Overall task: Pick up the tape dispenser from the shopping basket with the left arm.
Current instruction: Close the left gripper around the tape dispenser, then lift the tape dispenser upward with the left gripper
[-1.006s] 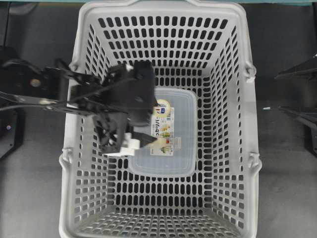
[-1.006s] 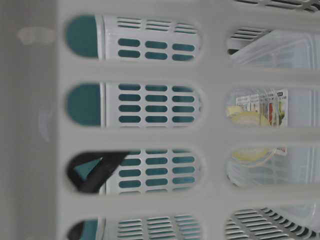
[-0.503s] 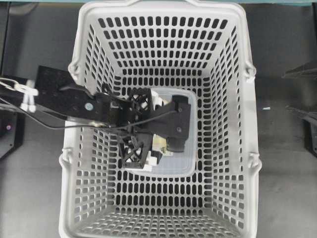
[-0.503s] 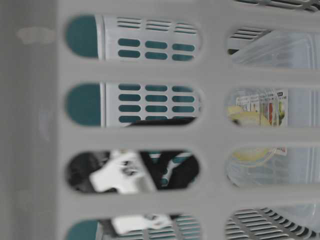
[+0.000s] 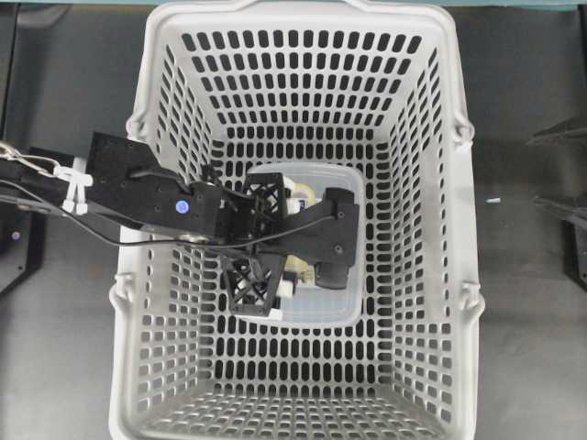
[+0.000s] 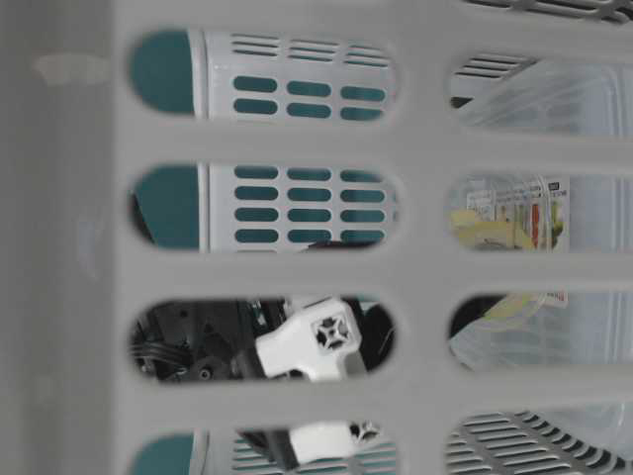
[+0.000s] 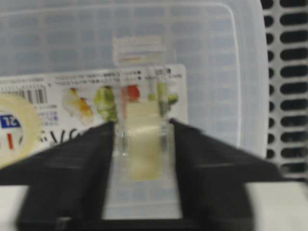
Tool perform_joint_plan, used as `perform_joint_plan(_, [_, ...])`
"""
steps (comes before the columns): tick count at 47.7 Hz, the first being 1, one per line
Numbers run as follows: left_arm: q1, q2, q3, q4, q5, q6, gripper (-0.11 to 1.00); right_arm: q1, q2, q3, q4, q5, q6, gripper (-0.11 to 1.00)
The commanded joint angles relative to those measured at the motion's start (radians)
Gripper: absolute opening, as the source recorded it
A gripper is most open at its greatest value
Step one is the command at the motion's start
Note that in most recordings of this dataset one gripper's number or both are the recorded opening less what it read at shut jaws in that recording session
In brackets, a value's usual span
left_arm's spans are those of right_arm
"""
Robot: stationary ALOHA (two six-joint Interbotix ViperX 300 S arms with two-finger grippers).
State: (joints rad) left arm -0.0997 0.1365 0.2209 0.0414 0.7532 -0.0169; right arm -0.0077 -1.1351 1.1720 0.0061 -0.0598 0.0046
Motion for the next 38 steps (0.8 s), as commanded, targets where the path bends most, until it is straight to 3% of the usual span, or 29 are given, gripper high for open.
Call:
perform_joint_plan(1, [-0.006, -0.035, -0.054, 0.003, 0.035, 0.003, 0.29, 0.0, 0.005, -0.017, 0.003, -0.006, 0.0, 0.72])
perform_joint_plan(8, [-0.006, -0.064, -0.166, 0.003, 0.164, 0.005, 0.29, 0.0, 0.003, -0.017, 0.003, -0.006, 0.0, 0.72])
perform_joint_plan(25, [0.006, -0.075, -0.594, 0.003, 0.565, 0.002, 0.29, 0.0, -0.003, -0.015, 0.003, -0.006, 0.0, 0.72])
perform_joint_plan(38, [0.008, -0.052, -0.643, 0.003, 0.607, 0.002, 0.29, 0.0, -0.003, -0.014, 0.003, -0.006, 0.0, 0.72])
